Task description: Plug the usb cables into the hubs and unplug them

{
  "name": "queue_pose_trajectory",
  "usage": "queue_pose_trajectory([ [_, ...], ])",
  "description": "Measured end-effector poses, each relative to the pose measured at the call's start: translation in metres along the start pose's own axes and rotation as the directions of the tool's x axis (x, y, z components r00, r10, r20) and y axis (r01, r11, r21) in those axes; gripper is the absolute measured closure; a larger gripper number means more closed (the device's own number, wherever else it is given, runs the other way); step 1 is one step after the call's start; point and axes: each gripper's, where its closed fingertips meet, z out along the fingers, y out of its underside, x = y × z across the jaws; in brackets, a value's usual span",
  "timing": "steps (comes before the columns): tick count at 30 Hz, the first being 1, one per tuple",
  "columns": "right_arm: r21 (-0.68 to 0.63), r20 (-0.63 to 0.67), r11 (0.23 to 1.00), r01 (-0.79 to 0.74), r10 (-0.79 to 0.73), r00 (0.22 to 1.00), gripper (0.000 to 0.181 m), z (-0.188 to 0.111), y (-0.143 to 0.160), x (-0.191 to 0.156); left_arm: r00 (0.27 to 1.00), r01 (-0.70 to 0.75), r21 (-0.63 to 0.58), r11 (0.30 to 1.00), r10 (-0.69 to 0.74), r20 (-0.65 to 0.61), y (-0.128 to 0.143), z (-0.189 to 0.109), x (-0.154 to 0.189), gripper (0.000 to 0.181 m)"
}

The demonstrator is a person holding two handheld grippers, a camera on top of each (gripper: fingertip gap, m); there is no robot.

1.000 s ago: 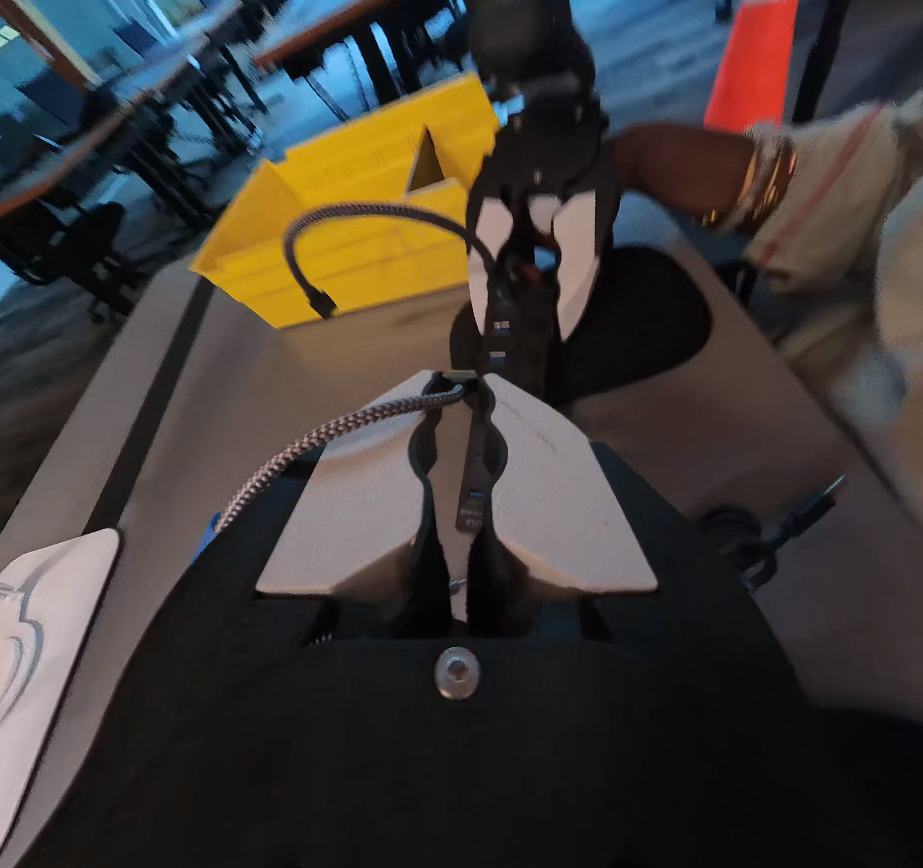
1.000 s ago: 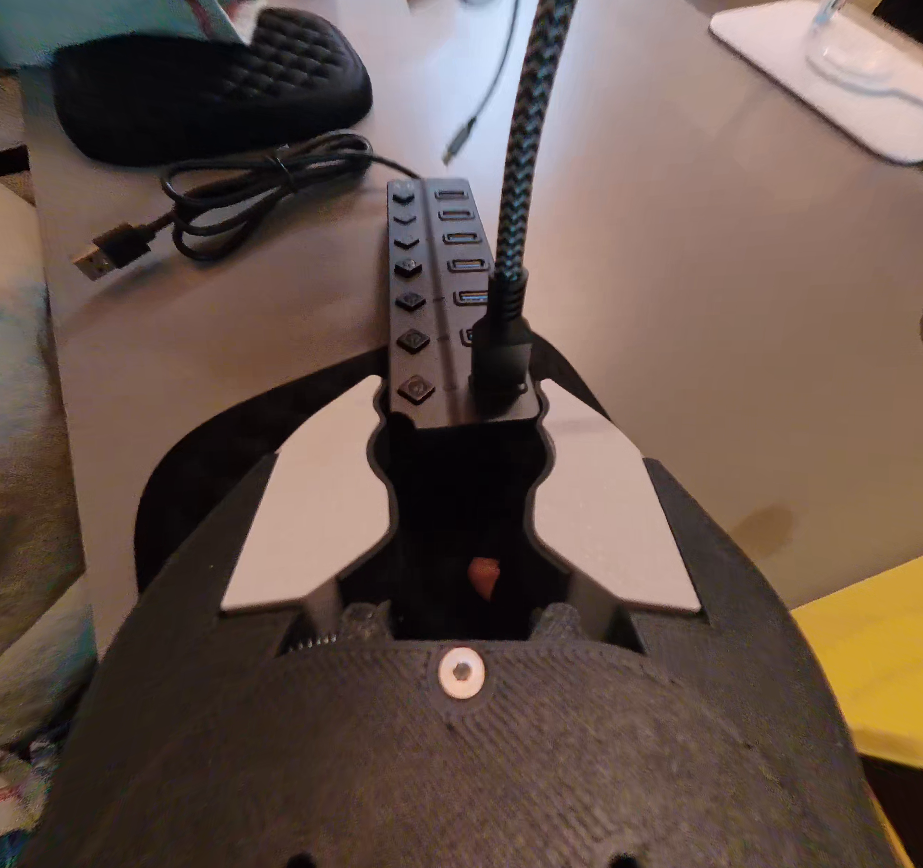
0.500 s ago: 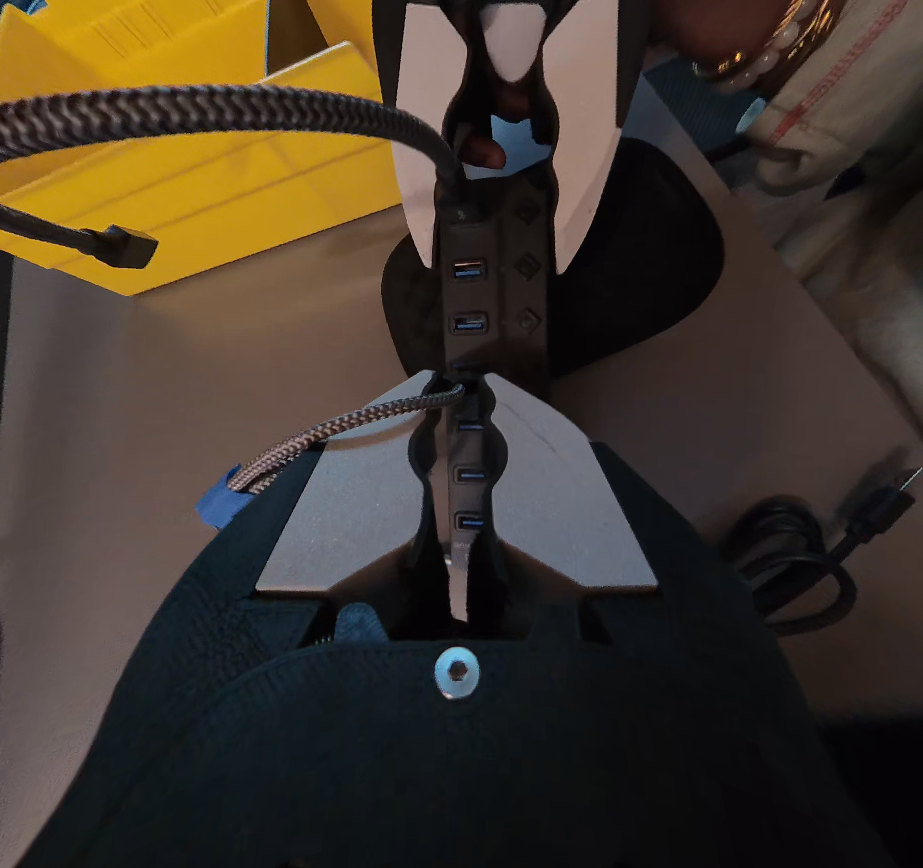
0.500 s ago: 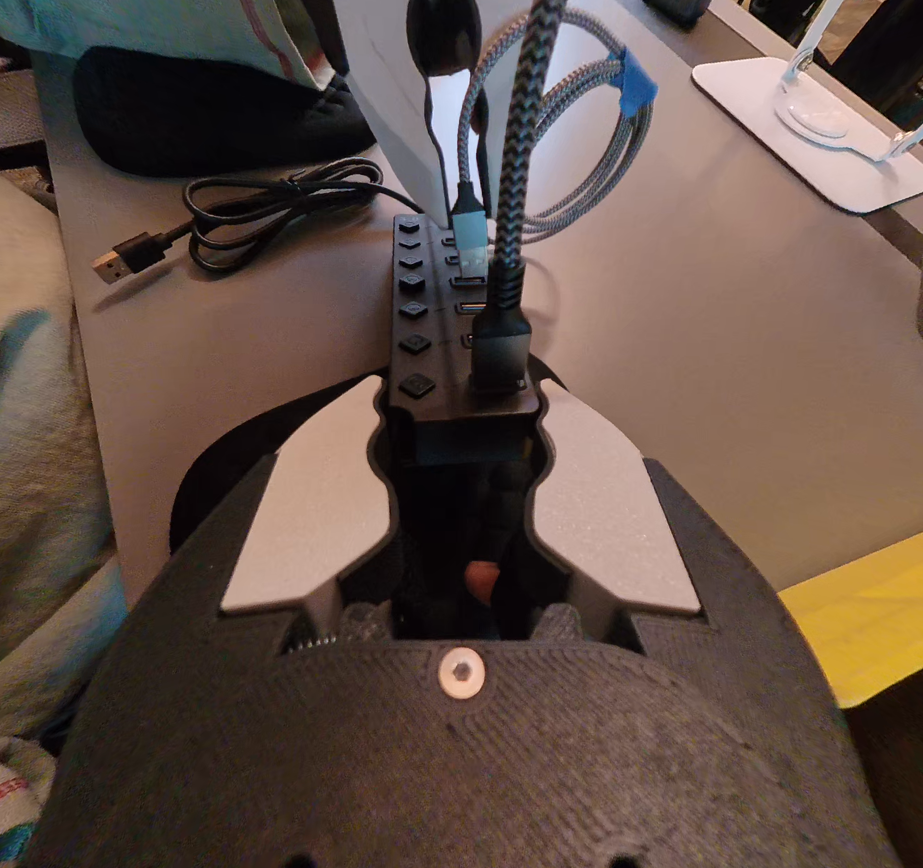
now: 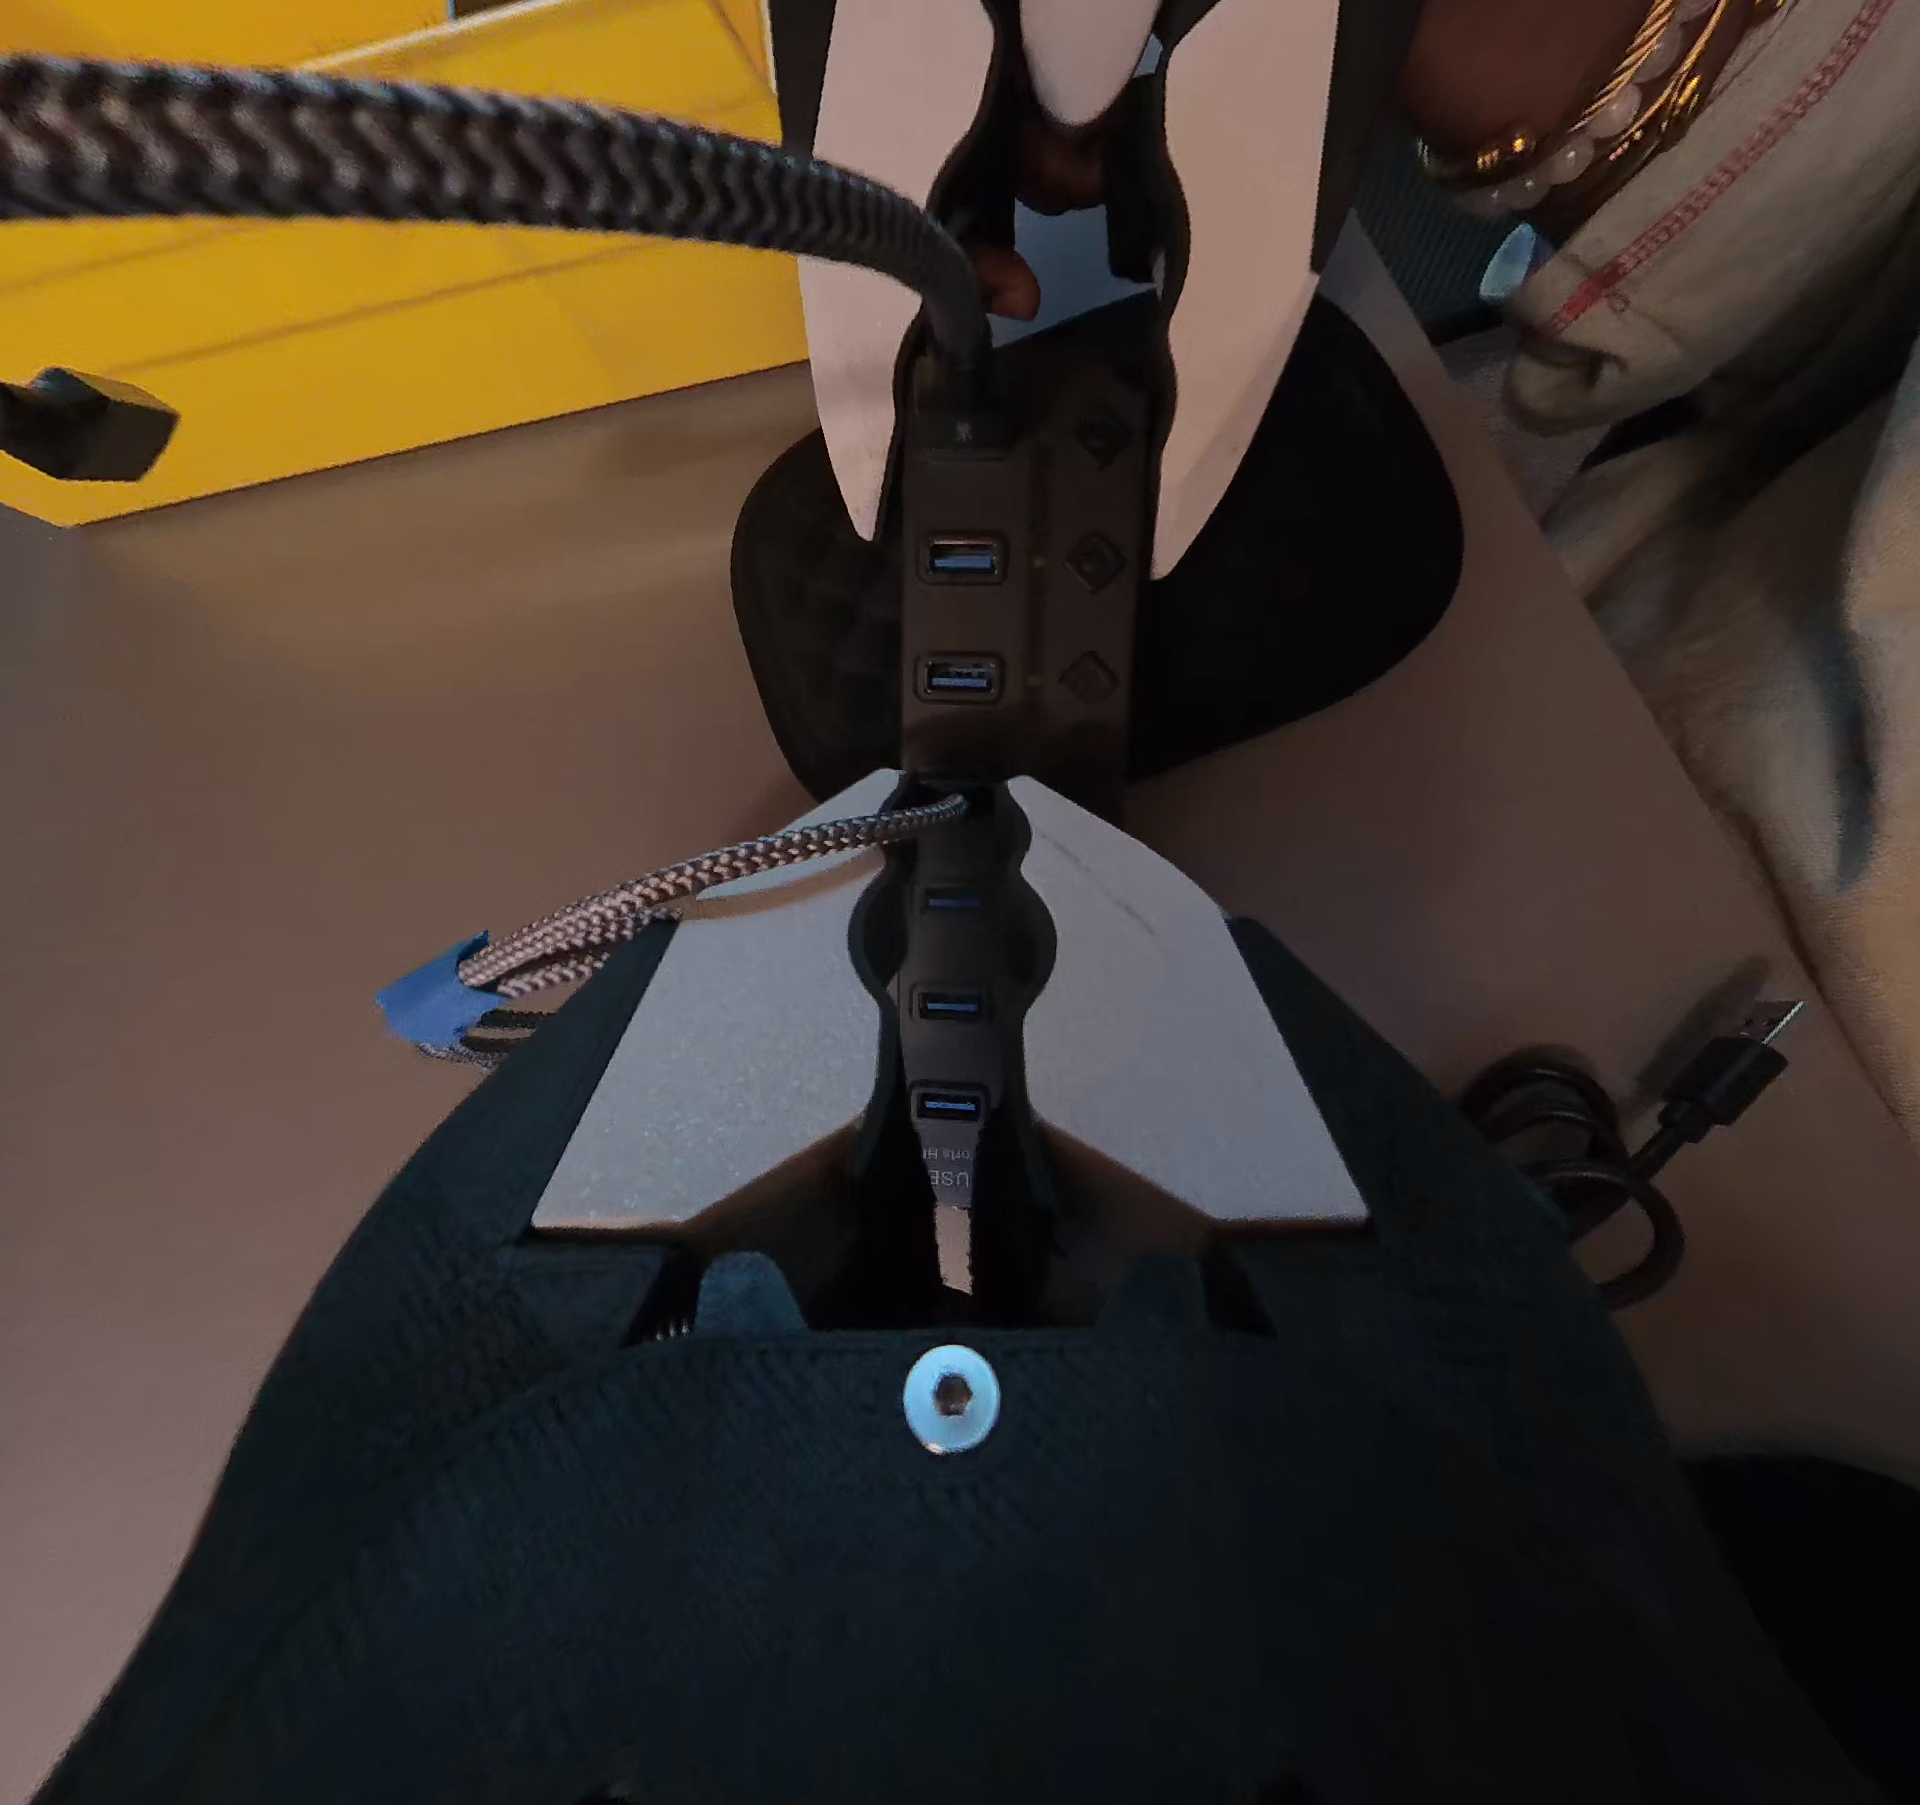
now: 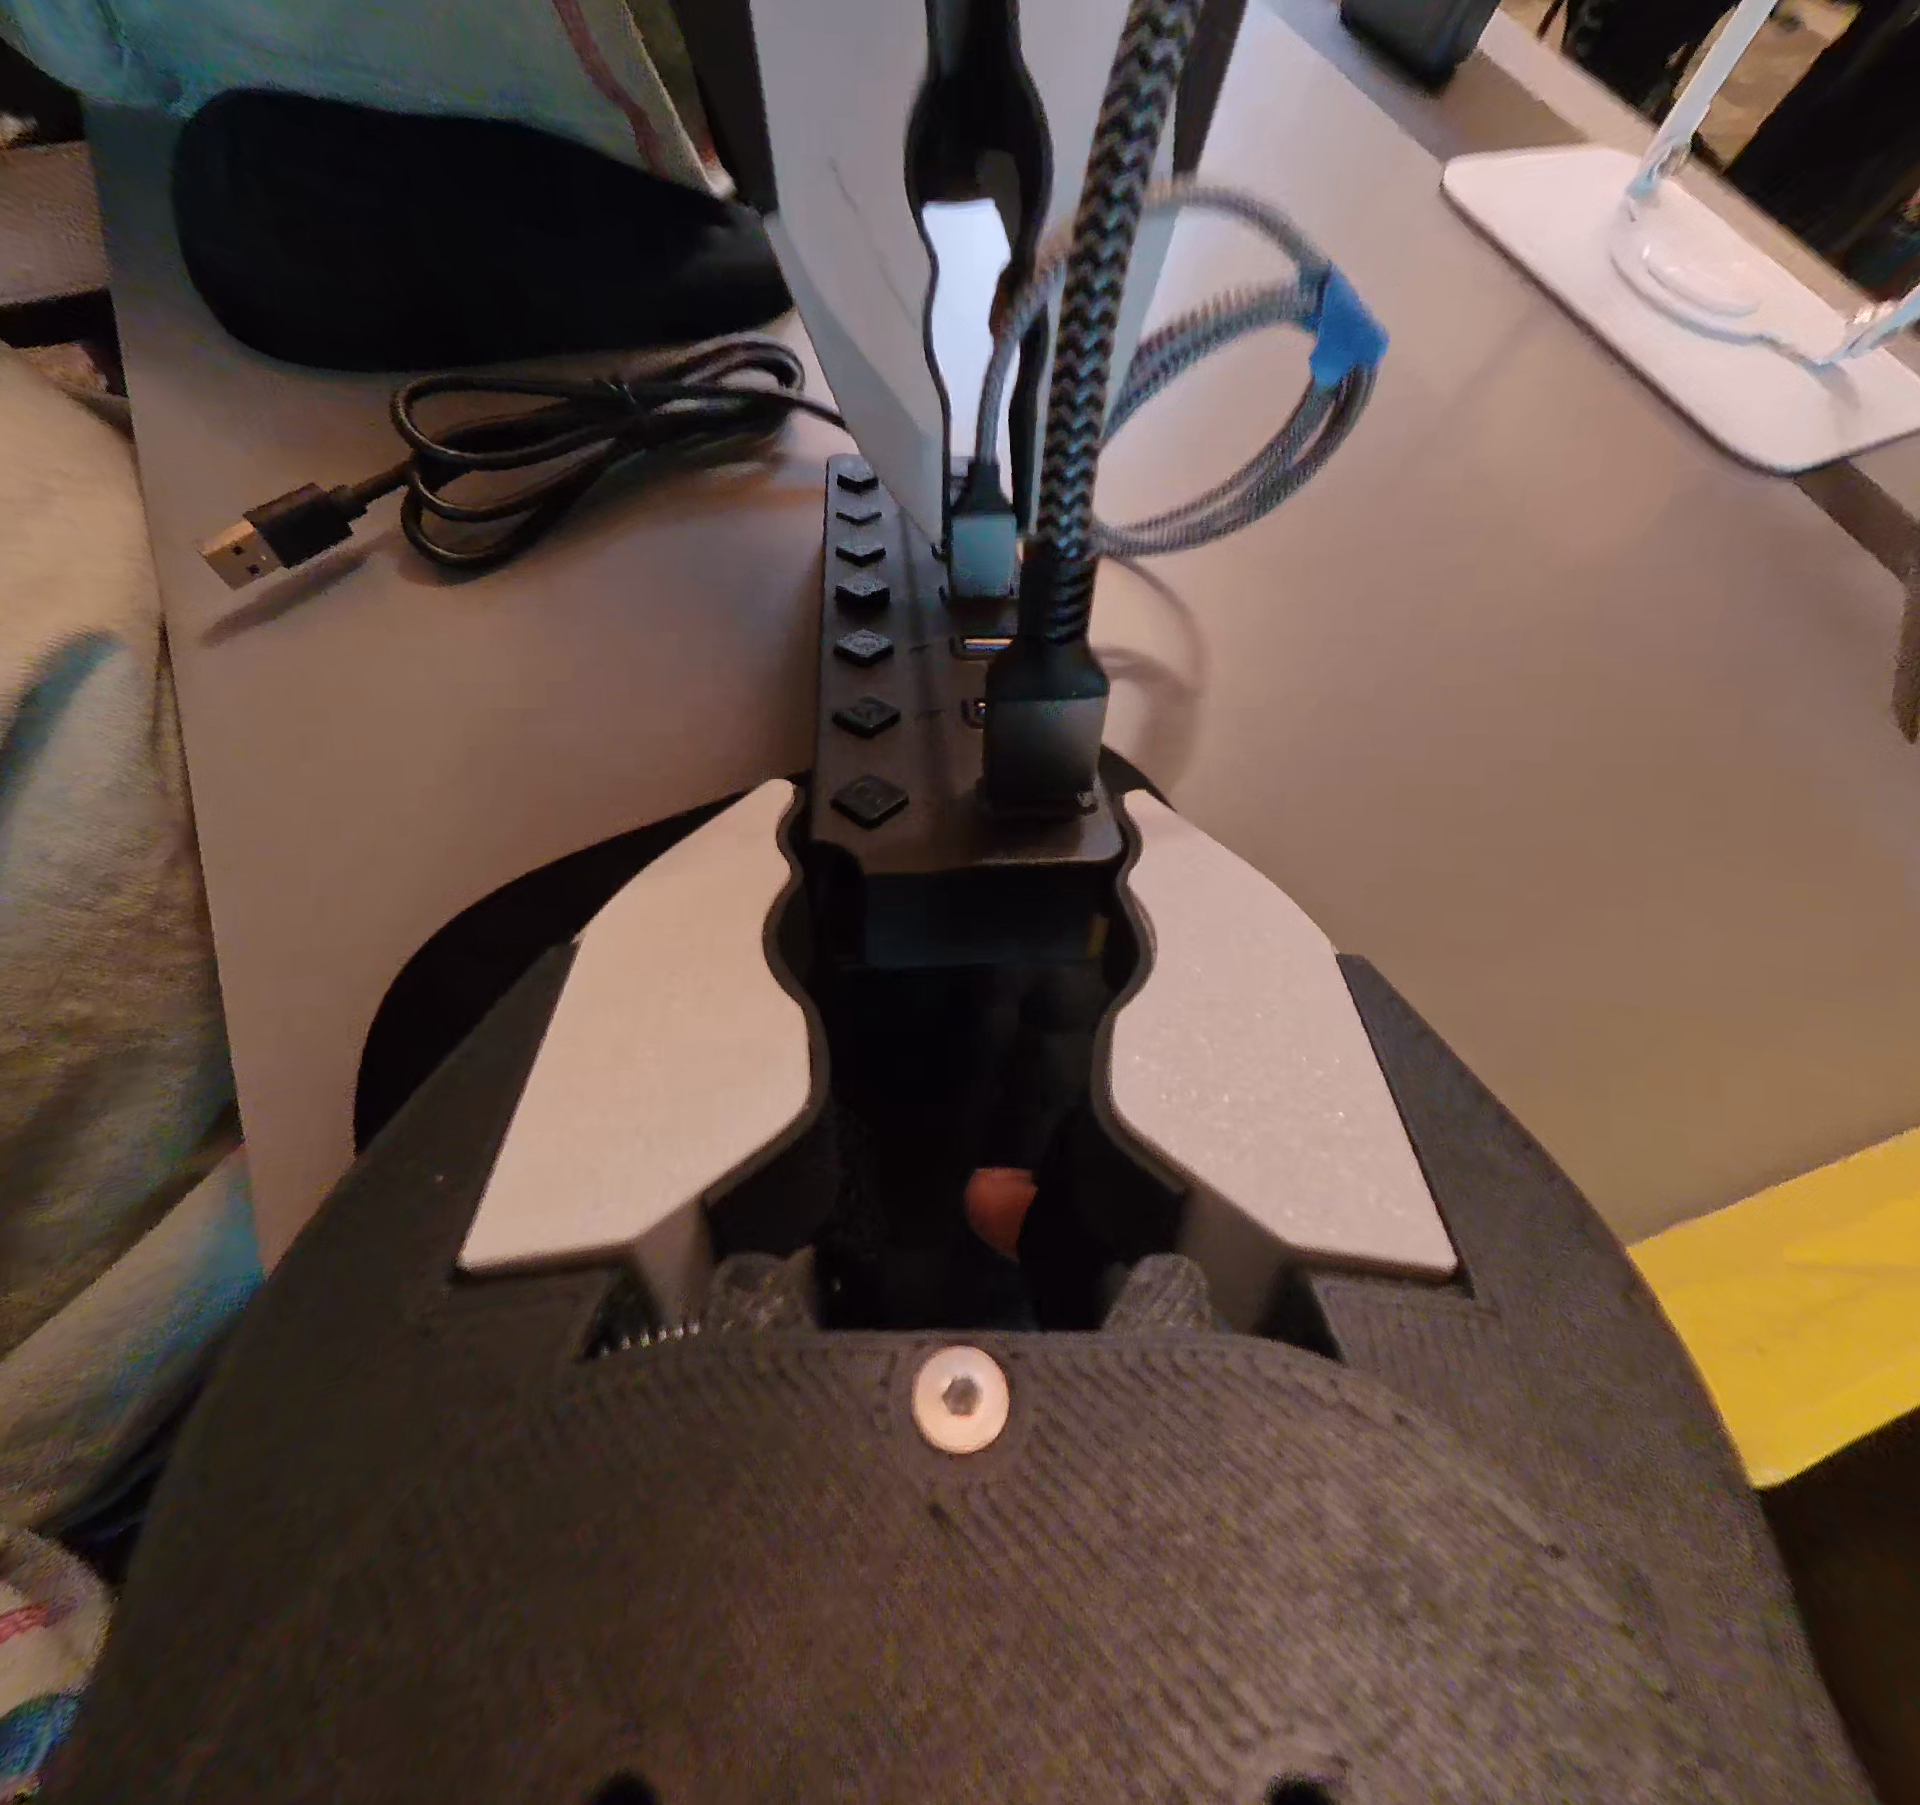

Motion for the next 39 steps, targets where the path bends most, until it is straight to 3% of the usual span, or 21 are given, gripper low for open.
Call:
queue_pose_trajectory([
  [9, -0.02, 0.015, 1.0, 0.008, -0.008, 1.0, 0.127, 0.002, 0.011, 0.0, 0.998, 0.033, -0.005, 0.999, -0.033, -0.048, 0.002, 0.014, -0.002, 0.166],
  [12, 0.095, 0.017, 0.995, 0.011, -0.012, 1.0, 0.126, -0.003, -0.009, 0.0, 0.999, 0.035, 0.016, 0.999, -0.035, -0.028, 0.001, 0.008, -0.004, 0.165],
  [13, 0.155, 0.024, 0.988, 0.022, -0.026, 0.999, 0.127, -0.006, -0.02, -0.003, 0.999, 0.047, 0.021, 0.999, -0.047, -0.027, 0.003, 0.006, -0.003, 0.147],
  [14, 0.185, 0.027, 0.982, 0.039, -0.045, 0.999, 0.127, -0.009, -0.026, -0.006, 0.998, 0.057, 0.04, 0.998, -0.056, -0.017, 0.004, 0.004, -0.003, 0.141],
  [16, 0.165, 0.01, 0.984, 0.07, -0.073, 0.997, 0.127, -0.011, -0.027, -0.007, 0.998, 0.057, 0.089, 0.994, -0.055, -0.025, 0.006, 0.0, 0.003, 0.12],
  [18, 0.153, 0.006, 0.985, 0.086, -0.088, 0.996, 0.127, -0.01, -0.028, -0.008, 0.999, 0.04, 0.098, 0.994, -0.037, -0.03, 0.012, 0.004, 0.01, 0.114],
  [21, 0.172, 0.001, 0.977, 0.128, -0.13, 0.991, 0.127, -0.01, -0.037, -0.012, 0.999, -0.049, 0.068, 0.996, 0.05, -0.012, 0.019, 0.017, 0.017, 0.114],
  [25, 0.169, -0.021, 0.966, 0.194, -0.193, 0.981, 0.127, -0.014, -0.048, -0.017, 0.988, -0.144, 0.055, 0.988, 0.14, 0.064, 0.021, 0.023, 0.014, 0.127],
  [28, 0.3, -0.144, 0.933, 0.2, -0.163, 0.976, 0.125, -0.025, -0.075, -0.004, 0.974, -0.146, 0.122, 0.982, 0.121, 0.193, 0.007, 0.008, 0.005, 0.126],
  [30, 0.481, -0.235, 0.863, 0.156, -0.044, 0.971, 0.108, -0.038, -0.101, 0.012, 0.931, -0.141, 0.187, 0.972, 0.066, 0.358, -0.008, -0.01, -0.01, 0.126],
  [32, 0.637, -0.2, 0.769, 0.057, 0.093, 0.975, 0.092, -0.043, -0.117, 0.02, 0.825, -0.133, 0.243, 0.961, -0.028, 0.565, -0.021, -0.034, -0.03, 0.126],
  [34, 0.698, -0.14, 0.712, -0.075, 0.239, 0.961, 0.085, -0.032, -0.121, 0.031, 0.708, -0.14, 0.313, 0.939, -0.126, 0.695, -0.03, -0.057, -0.042, 0.126],
  [36, 0.735, -0.058, 0.654, -0.179, 0.325, 0.944, 0.09, -0.017, -0.128, 0.03, 0.637, -0.148, 0.362, 0.92, -0.191, 0.746, -0.035, -0.072, -0.044, 0.127],
  [39, 0.792, 0.026, 0.558, -0.246, 0.372, 0.928, 0.119, -0.007, -0.146, 0.023, 0.572, -0.184, 0.322, 0.929, -0.166, 0.804, -0.037, -0.076, -0.04, 0.126],
])
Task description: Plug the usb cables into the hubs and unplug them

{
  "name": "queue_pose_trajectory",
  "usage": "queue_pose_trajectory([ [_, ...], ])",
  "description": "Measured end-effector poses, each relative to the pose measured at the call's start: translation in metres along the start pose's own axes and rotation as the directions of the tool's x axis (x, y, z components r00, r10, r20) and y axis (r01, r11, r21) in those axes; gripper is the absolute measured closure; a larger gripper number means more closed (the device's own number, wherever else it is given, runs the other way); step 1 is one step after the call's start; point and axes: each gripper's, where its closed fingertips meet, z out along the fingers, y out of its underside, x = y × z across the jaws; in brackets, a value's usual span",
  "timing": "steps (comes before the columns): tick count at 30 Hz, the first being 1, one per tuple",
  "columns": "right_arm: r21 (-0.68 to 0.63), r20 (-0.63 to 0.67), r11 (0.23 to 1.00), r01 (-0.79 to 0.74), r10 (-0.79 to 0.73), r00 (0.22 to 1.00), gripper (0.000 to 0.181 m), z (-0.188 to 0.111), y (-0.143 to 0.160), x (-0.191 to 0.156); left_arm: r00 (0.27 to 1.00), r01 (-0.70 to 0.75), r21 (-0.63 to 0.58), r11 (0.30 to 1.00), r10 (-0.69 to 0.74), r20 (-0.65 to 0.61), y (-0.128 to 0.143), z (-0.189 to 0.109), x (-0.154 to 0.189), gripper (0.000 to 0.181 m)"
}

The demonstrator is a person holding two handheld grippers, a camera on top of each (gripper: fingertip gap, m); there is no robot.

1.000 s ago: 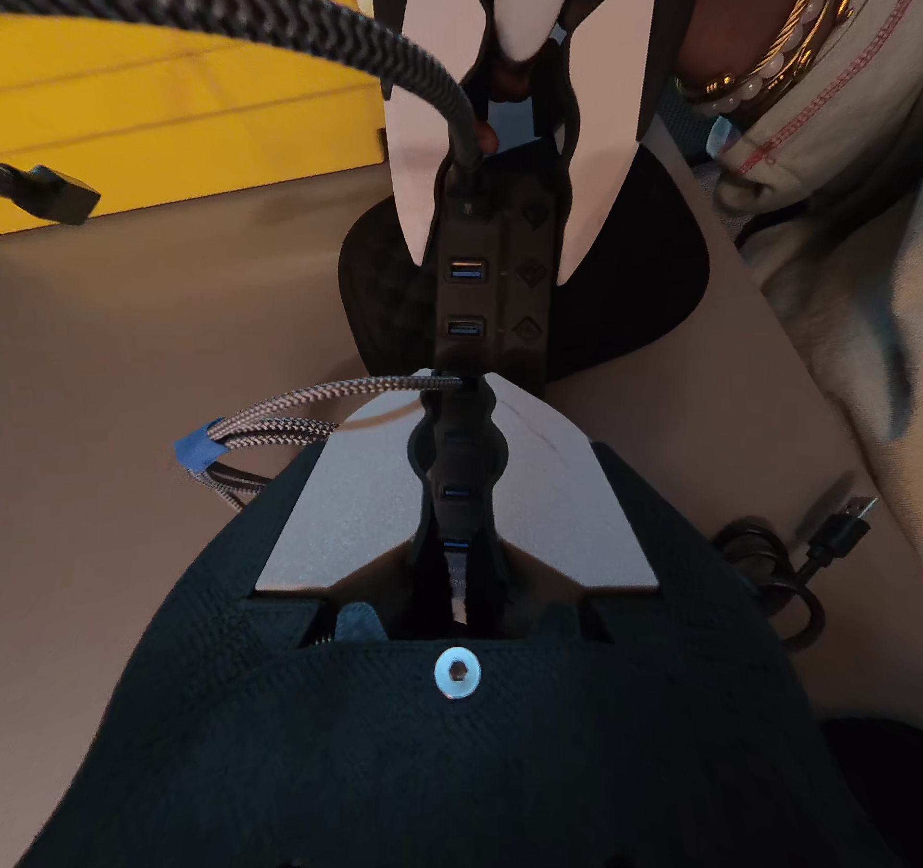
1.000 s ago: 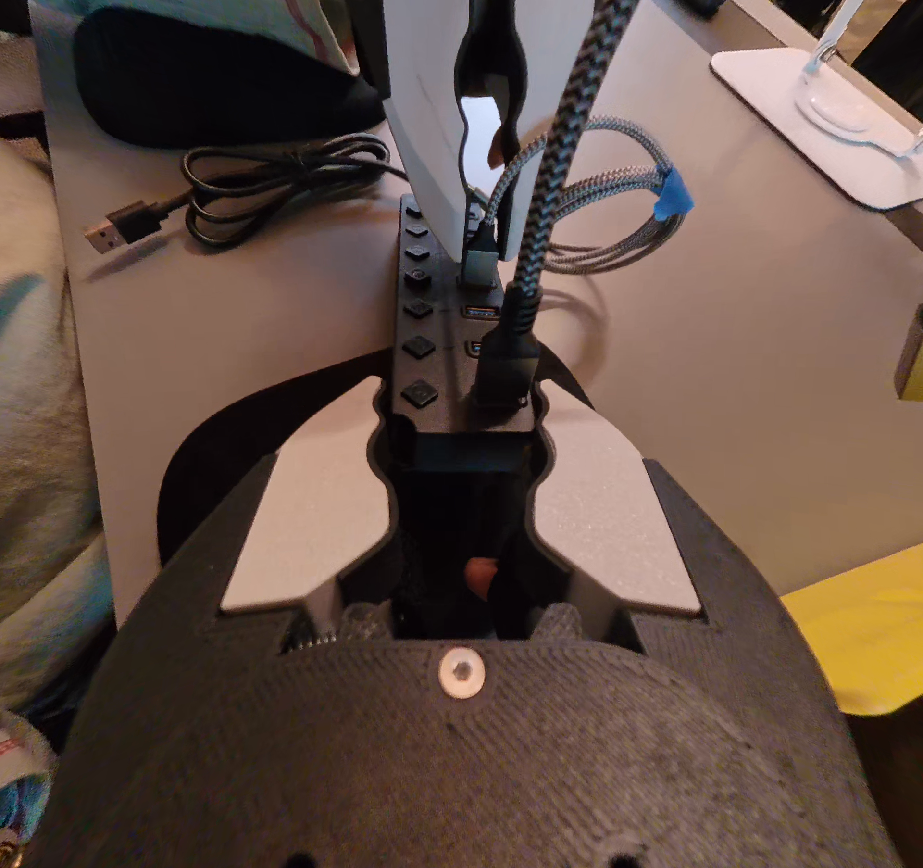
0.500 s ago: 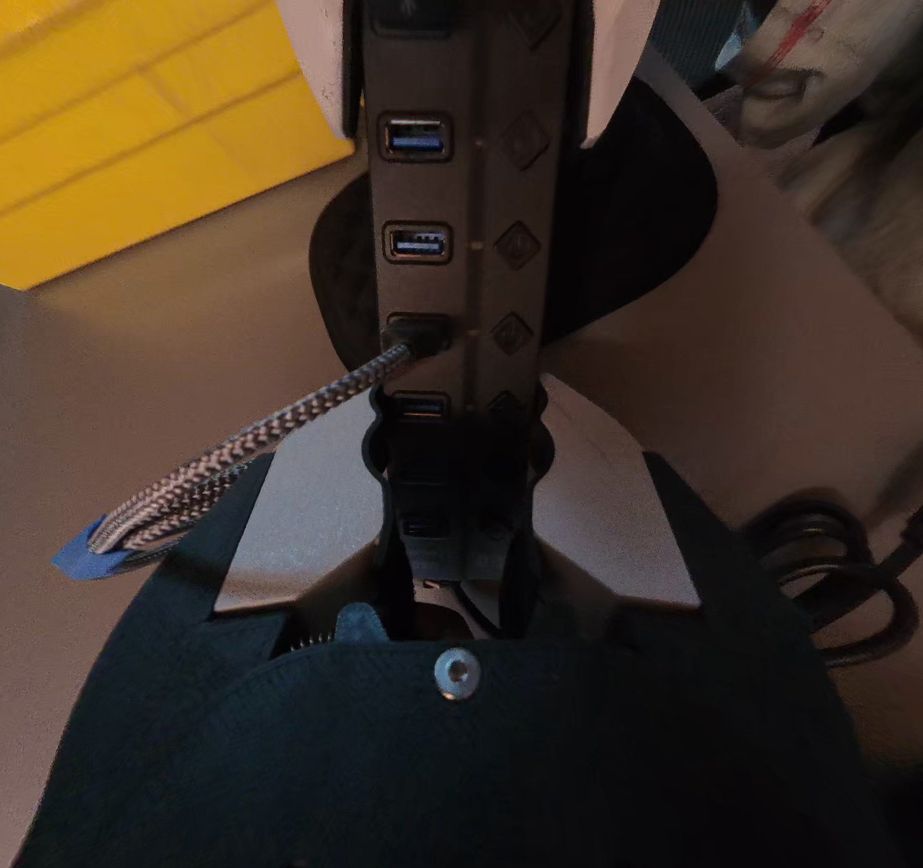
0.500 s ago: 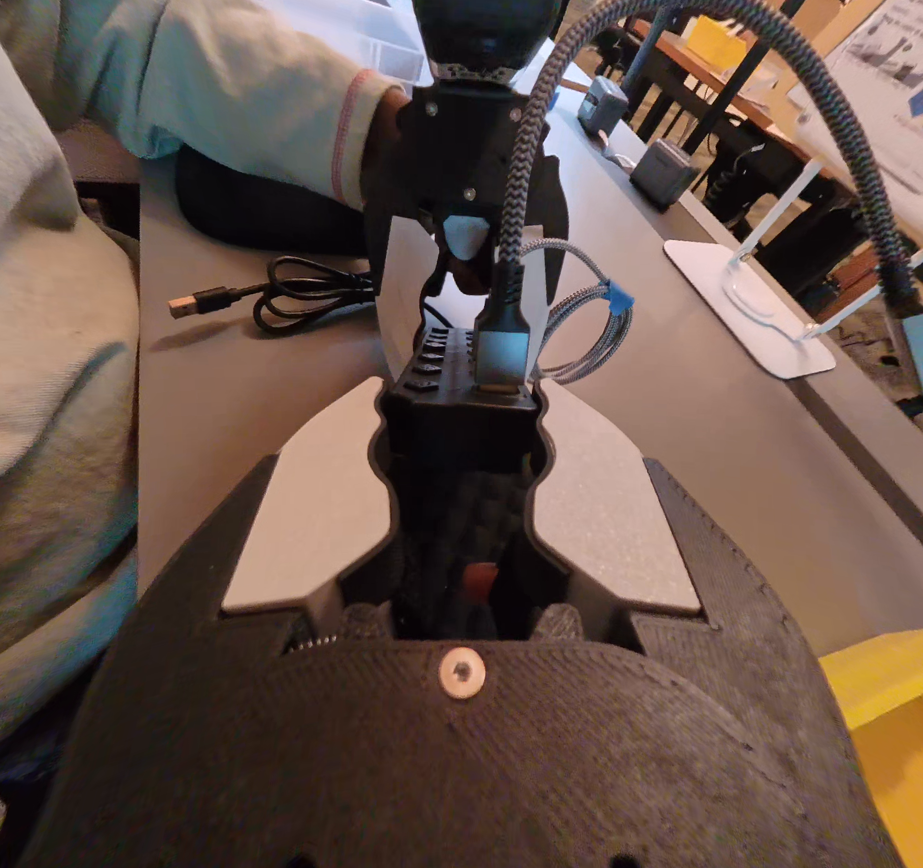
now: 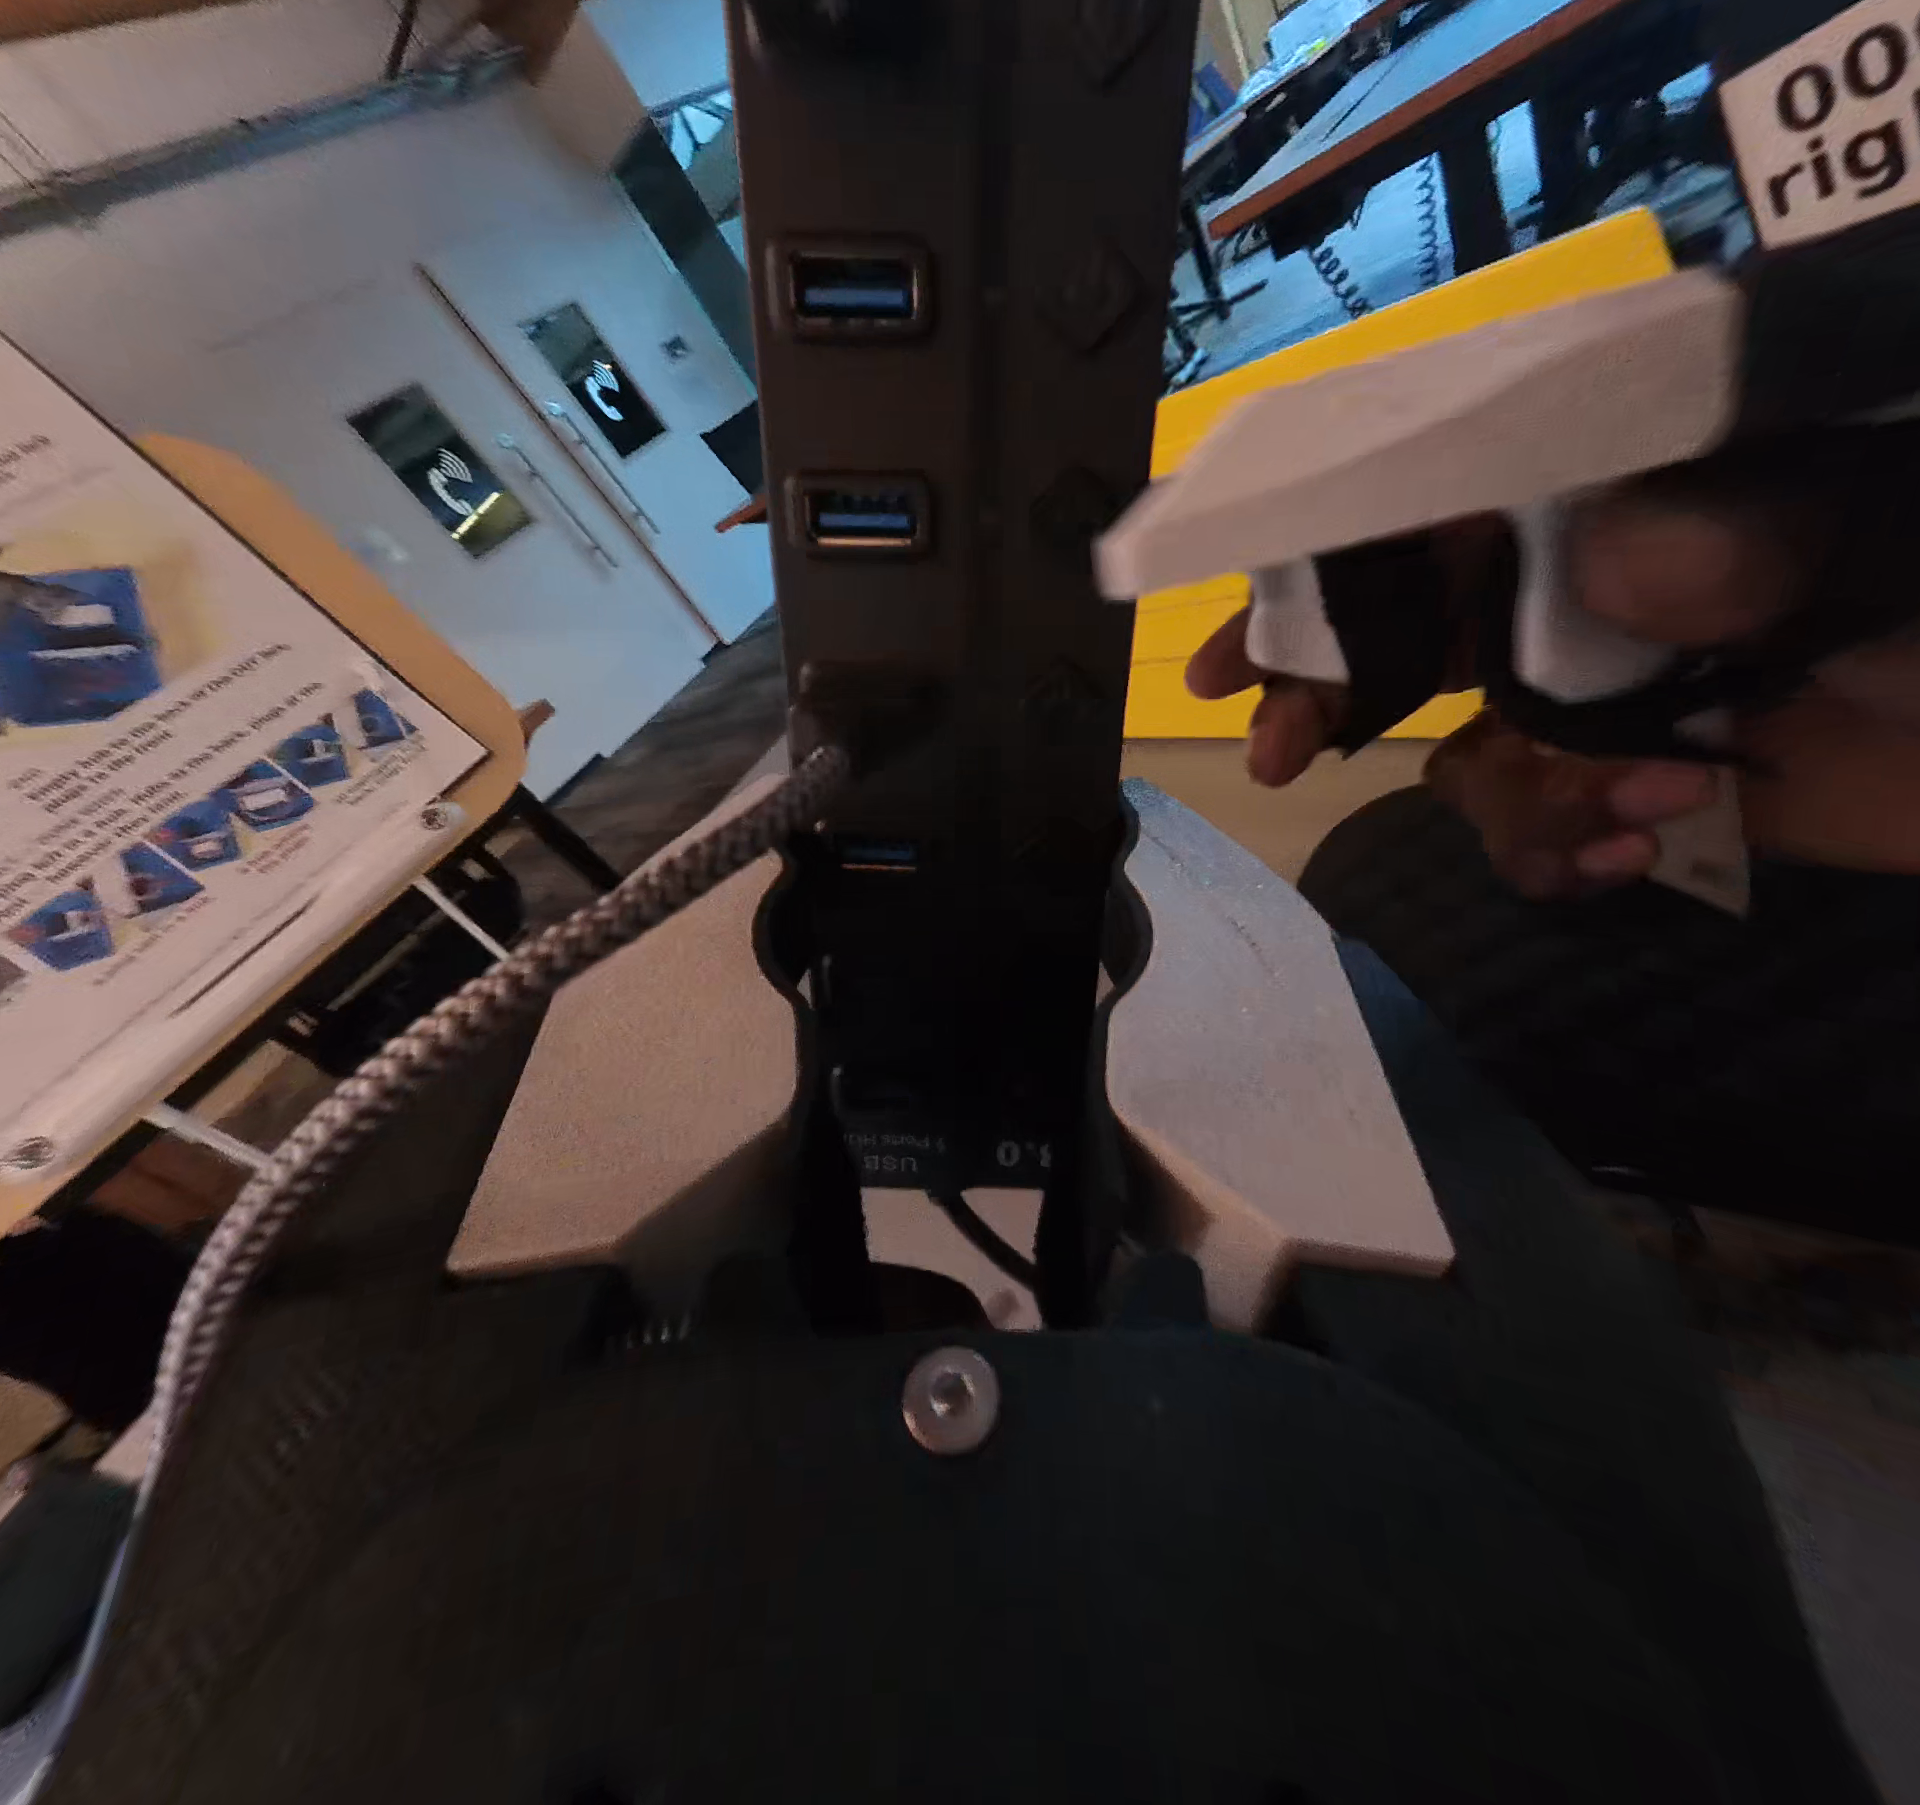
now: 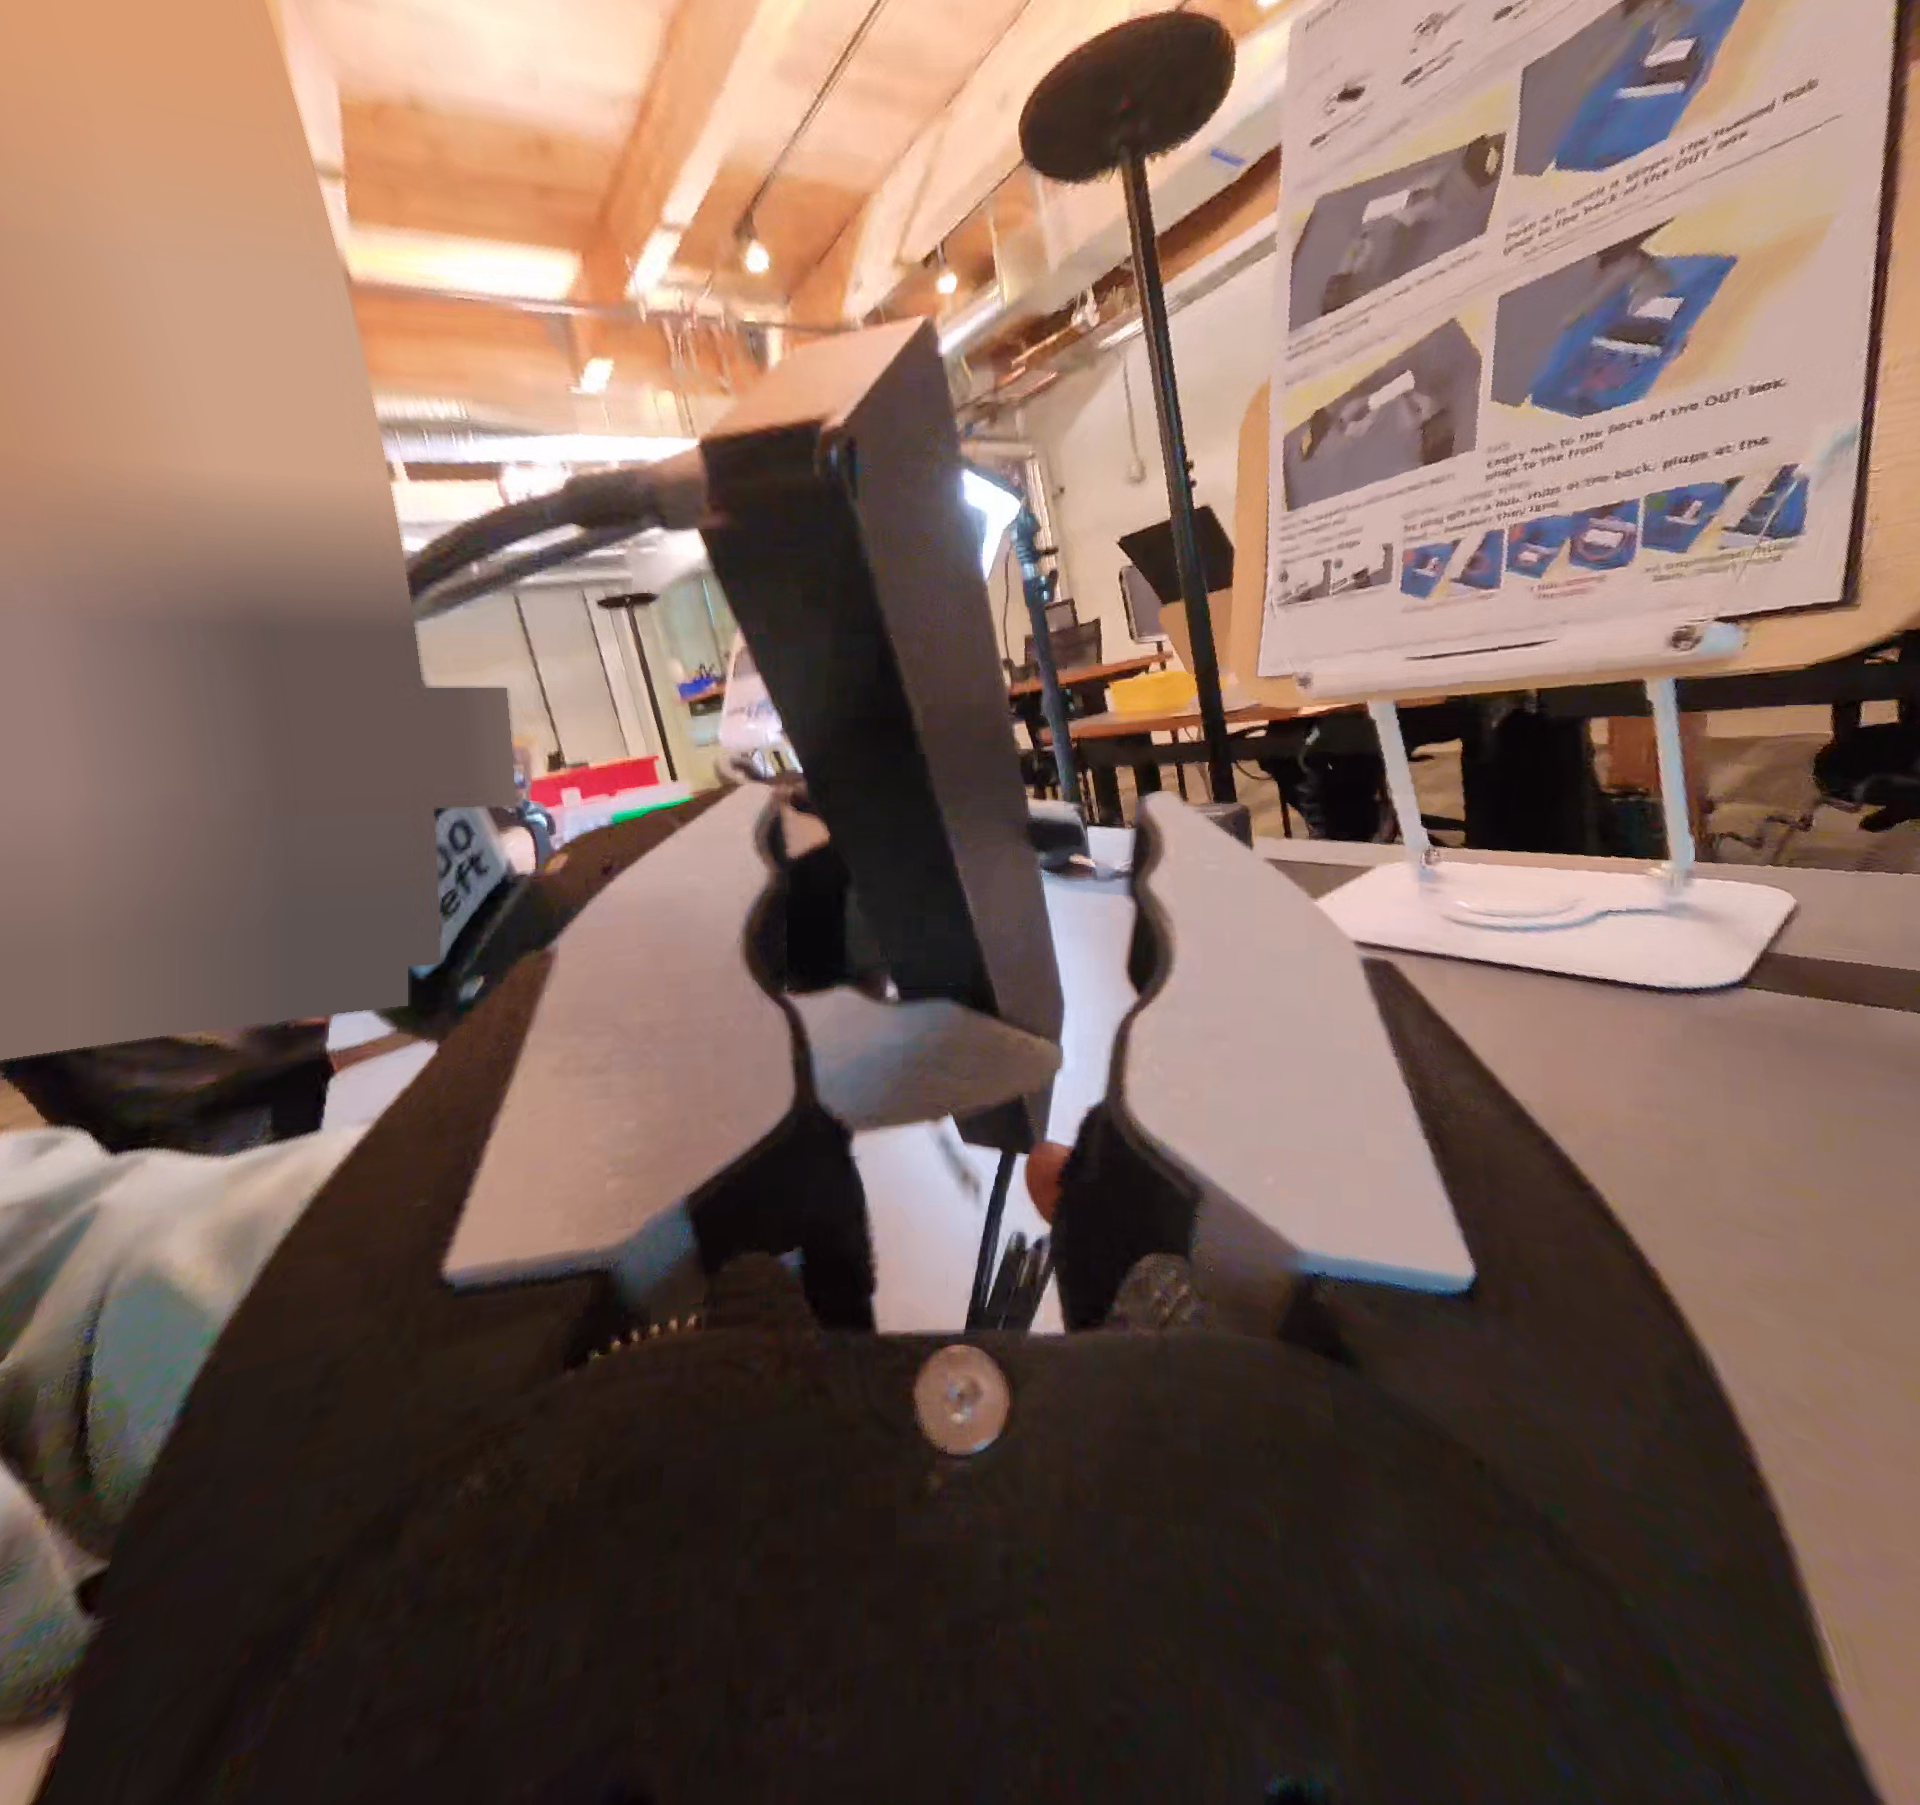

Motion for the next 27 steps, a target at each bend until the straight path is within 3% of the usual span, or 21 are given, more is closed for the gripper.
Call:
queue_pose_trajectory([
  [2, 0.008, 0.01, 1.0, 0.015, -0.015, 1.0, 0.15, 0.005, 0.001, -0.006, 0.999, -0.036, -0.016, 0.999, 0.036, 0.0, 0.001, -0.002, 0.007, 0.127],
  [6, -0.067, -0.037, 0.975, 0.213, -0.216, 0.976, 0.157, 0.004, 0.0, -0.009, 0.997, -0.071, -0.035, 0.997, 0.071, 0.004, 0.001, -0.005, 0.01, 0.128],
  [10, -0.028, -0.04, 0.945, 0.326, -0.327, 0.944, 0.159, 0.004, -0.028, -0.012, 0.994, -0.081, 0.12, 0.989, 0.089, -0.064, -0.021, -0.026, 0.018, 0.123],
  [17, 0.02, -0.148, 0.845, 0.535, -0.527, 0.837, 0.158, 0.008, -0.121, 0.011, 0.996, 0.091, 0.383, 0.919, -0.074, -0.059, -0.025, -0.088, 0.013, 0.137],
  [21, 0.036, -0.26, 0.786, 0.618, -0.589, 0.765, 0.158, 0.004, -0.184, 0.033, 0.972, 0.215, 0.407, 0.888, -0.236, 0.001, -0.014, -0.106, -0.007, 0.141],
  [27, -0.072, -0.52, 0.745, 0.663, -0.595, 0.612, 0.157, -0.029, -0.247, 0.112, 0.952, 0.264, 0.415, 0.871, -0.305, 0.036, -0.011, -0.11, -0.019, 0.143],
])
